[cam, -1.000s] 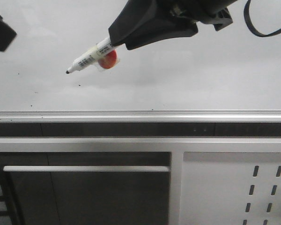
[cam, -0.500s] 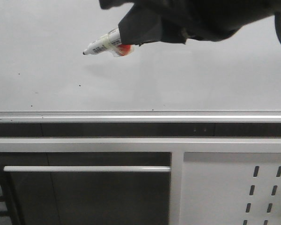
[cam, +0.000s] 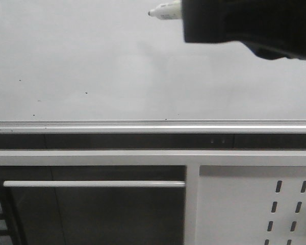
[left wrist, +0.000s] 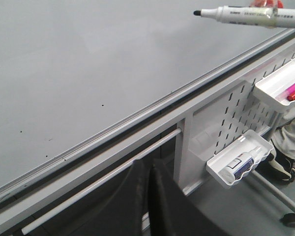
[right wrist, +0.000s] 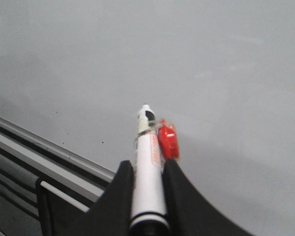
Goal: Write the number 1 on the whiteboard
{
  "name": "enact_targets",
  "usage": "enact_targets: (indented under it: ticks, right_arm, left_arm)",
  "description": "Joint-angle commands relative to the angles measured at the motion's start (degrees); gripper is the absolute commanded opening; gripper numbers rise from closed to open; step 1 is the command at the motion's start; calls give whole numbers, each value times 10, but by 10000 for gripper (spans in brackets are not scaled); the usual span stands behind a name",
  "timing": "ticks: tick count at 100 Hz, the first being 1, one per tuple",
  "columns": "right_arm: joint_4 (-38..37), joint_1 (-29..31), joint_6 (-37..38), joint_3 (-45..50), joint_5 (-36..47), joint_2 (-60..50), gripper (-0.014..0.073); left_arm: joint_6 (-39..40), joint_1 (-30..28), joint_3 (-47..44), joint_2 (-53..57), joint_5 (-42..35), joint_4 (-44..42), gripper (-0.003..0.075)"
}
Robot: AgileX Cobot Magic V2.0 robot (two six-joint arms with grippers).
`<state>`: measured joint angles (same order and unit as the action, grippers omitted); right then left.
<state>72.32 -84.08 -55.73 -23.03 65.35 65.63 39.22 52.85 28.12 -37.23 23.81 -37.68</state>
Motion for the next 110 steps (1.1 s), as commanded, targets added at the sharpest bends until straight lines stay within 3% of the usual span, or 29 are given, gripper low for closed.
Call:
enact_targets:
  ticks: [1, 76, 110]
  right_arm:
    - [-21, -10, -9, -9, 106, 2, -78]
    - [-47, 25, -15, -12, 105, 19, -78]
    - [-101, 81, -15, -22, 89, 19, -78]
  left_arm:
    - [17, 4, 17, 2, -41, -17, -18]
    - [17, 4, 17, 1, -61, -47, -18]
    - [17, 4, 17, 1, -61, -72, -18]
